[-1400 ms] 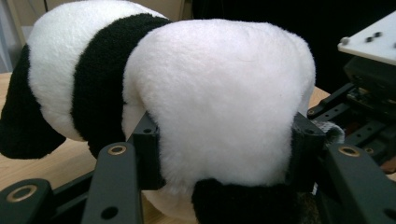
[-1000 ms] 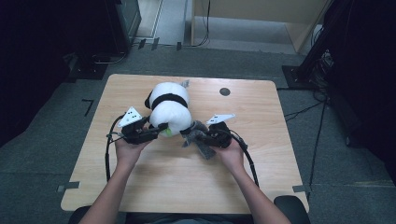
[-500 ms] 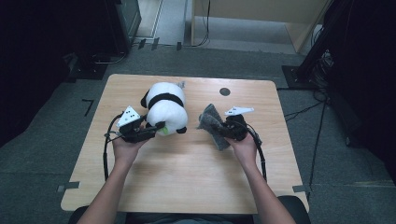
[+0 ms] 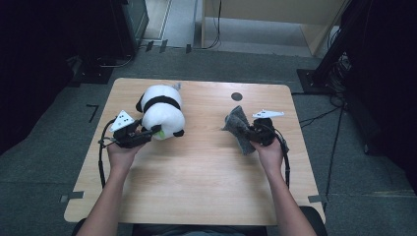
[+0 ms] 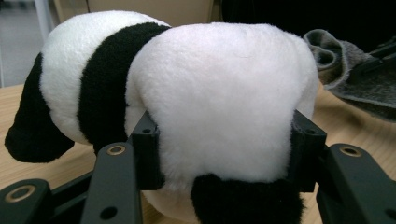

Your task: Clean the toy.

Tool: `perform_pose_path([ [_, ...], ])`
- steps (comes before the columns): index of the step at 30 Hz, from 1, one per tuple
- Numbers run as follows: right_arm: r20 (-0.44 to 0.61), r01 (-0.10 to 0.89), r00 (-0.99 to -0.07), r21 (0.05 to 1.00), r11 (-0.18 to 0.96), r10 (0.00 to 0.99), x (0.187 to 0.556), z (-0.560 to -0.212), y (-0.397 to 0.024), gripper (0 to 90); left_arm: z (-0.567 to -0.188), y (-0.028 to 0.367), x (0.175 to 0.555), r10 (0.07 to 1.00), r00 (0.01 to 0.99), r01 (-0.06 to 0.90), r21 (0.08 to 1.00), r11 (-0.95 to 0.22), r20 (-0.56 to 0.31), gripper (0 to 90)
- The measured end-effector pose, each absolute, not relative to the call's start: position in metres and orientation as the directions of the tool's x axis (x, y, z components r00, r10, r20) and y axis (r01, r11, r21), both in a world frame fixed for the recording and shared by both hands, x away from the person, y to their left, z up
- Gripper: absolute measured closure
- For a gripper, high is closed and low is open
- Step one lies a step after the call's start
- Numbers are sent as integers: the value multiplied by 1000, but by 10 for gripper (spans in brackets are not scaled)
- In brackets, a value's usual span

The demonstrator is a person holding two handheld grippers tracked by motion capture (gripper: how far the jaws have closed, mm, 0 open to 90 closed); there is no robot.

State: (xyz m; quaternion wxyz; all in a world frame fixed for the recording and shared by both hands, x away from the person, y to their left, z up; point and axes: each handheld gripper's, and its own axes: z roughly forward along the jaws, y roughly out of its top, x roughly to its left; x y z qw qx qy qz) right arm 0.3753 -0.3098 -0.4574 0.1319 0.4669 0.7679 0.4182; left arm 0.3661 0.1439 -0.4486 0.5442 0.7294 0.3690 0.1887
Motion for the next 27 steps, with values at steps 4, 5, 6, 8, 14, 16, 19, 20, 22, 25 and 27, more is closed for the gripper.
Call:
perform_pose_path([
  [4, 189, 608, -504, 771, 190, 843, 379, -459, -320, 755, -451, 151, 369, 758, 642, 328, 934, -142, -110, 437],
  [5, 185, 603, -505, 774, 191, 843, 380, -460, -322, 755, -452, 154, 370, 763, 637, 328, 934, -141, -109, 437],
  [6, 179, 597, -505, 779, 192, 844, 381, -460, -326, 755, -453, 157, 371, 767, 632, 332, 933, -139, -110, 437],
  [8, 180, 600, -492, 779, 182, 852, 384, -462, -331, 754, -455, 161, 373, 773, 624, 341, 930, -135, -116, 437],
  [14, 165, 627, -447, 759, 176, 879, 393, -476, -342, 749, -467, 174, 383, 783, 601, 384, 917, -110, -158, 435],
  [16, 156, 631, -431, 756, 174, 889, 395, -479, -345, 740, -472, 176, 387, 789, 591, 403, 909, -108, -169, 431],
  [19, 159, 641, -411, 751, 160, 898, 399, -482, -351, 731, -477, 179, 391, 792, 581, 420, 902, -96, -186, 424],
  [20, 165, 644, -404, 750, 152, 900, 400, -483, -353, 731, -478, 179, 391, 792, 580, 420, 903, -93, -189, 421],
  [22, 173, 653, -391, 744, 140, 904, 402, -487, -358, 729, -480, 179, 393, 792, 580, 427, 899, -96, -191, 409],
  [25, 177, 662, -377, 738, 131, 909, 405, -492, -361, 715, -485, 179, 396, 797, 574, 444, 889, -113, -186, 389],
  [27, 177, 663, -371, 738, 126, 912, 405, -494, -362, 690, -488, 180, 399, 799, 569, 453, 885, -107, -194, 377],
])
